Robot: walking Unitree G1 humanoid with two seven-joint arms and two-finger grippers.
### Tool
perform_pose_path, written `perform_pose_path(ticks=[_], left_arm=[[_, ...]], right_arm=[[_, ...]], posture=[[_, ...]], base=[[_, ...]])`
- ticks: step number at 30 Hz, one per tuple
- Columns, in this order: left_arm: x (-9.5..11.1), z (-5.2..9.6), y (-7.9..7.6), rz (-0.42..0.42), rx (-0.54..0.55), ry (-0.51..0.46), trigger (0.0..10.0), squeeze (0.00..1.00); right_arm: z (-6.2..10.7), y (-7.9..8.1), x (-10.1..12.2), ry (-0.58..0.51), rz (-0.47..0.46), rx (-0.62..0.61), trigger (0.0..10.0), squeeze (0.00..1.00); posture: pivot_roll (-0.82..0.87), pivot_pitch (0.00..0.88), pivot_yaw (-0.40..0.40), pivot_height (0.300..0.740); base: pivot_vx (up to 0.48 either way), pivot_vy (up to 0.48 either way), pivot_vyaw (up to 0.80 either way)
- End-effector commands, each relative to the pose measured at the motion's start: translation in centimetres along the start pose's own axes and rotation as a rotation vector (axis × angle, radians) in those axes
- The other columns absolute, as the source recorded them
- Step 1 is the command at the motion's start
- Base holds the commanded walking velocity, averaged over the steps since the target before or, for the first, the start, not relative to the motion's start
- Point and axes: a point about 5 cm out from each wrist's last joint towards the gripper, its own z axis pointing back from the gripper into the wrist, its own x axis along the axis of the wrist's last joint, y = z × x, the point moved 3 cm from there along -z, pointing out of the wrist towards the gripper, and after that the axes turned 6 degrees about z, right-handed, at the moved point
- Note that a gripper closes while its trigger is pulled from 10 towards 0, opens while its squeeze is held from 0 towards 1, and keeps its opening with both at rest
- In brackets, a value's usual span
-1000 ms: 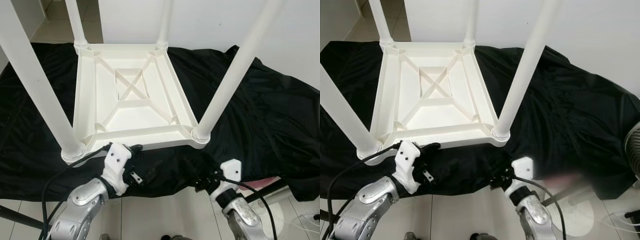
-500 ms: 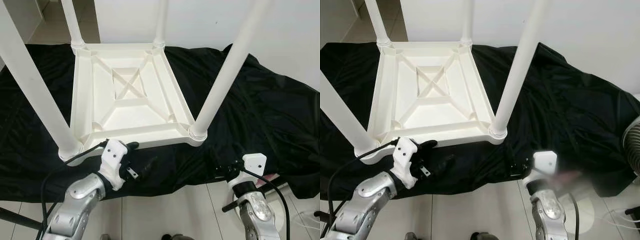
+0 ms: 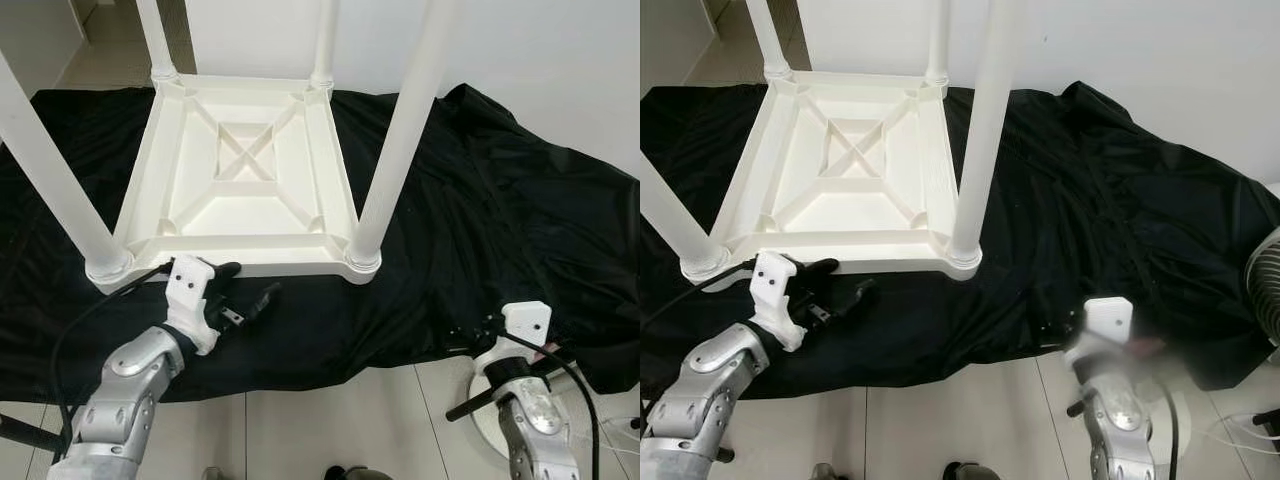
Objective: Building children table
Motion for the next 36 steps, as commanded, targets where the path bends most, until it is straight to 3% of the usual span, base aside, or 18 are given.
perform_pose_path(ticks=[1, 6, 9, 13, 16, 20, 24, 28, 30, 36], left_arm=[[-0.4, 0.3, 1.1, 0.016, 0.081, 0.010, 10.0, 0.00], [-1.1, 0.5, 0.2, 0.020, 0.051, 0.021, 10.0, 0.00], [-1.1, 0.5, 0.2, 0.020, 0.051, 0.021, 10.0, 0.00], [-0.3, 1.4, 1.1, 0.028, 0.040, 0.010, 10.0, 0.00], [1.2, 2.7, 1.9, 0.038, -0.037, 0.002, 10.0, 0.00], [1.5, 2.9, 1.9, 0.032, -0.049, -0.001, 10.0, 0.00], [3.3, 2.8, 3.1, -0.009, -0.022, -0.049, 10.0, 0.00], [4.9, 1.8, 4.7, -0.083, 0.040, -0.095, 10.0, 0.00], [4.2, 0.1, 4.9, -0.160, 0.042, -0.047, 10.0, 0.00], [2.9, -1.8, 4.8, -0.197, -0.007, 0.031, 10.0, 0.00]], right_arm=[[0.2, -0.3, -0.4, 0.009, 0.005, -0.012, 10.0, 0.00], [-0.1, 1.7, -0.4, 0.006, 0.005, 0.125, 10.0, 0.00], [-0.1, 1.9, -0.4, 0.007, 0.004, 0.143, 10.0, 0.00], [-0.4, 2.0, -0.7, 0.018, -0.002, 0.177, 10.0, 0.00], [-0.7, 1.8, -0.8, 0.022, 0.005, 0.197, 10.0, 0.00], [-0.7, 1.8, -0.8, 0.022, 0.006, 0.199, 10.0, 0.00], [-0.9, 1.9, -1.0, 0.027, 0.008, 0.216, 10.0, 0.00], [-1.1, 2.3, -1.3, 0.031, 0.003, 0.238, 10.0, 0.00], [-1.2, 2.9, -1.4, 0.033, -0.003, 0.255, 10.0, 0.00], [-1.6, 3.5, -1.4, 0.029, -0.007, 0.276, 10.0, 0.00]], posture=[[-0.04, 0.128, -0.049, 0.740], [-0.03, 0.121, -0.051, 0.740], [-0.02, 0.117, -0.054, 0.740], [-0.02, 0.112, -0.062, 0.740], [-0.01, 0.104, -0.069, 0.740], [-0.01, 0.104, -0.069, 0.740], [0.00, 0.096, -0.073, 0.740], [0.00, 0.088, -0.075, 0.740], [0.00, 0.081, -0.071, 0.740], [0.00, 0.076, -0.066, 0.740]], base=[[0.000, 0.000, 0.00], [0.000, 0.000, 0.00], [0.000, 0.000, 0.00], [0.000, 0.000, 0.00], [0.000, 0.000, 0.00], [0.000, 0.000, 0.00], [0.000, 0.000, 0.00], [0.000, 0.000, 0.00], [0.000, 0.000, 0.00], [0.000, 0.000, 0.00]])
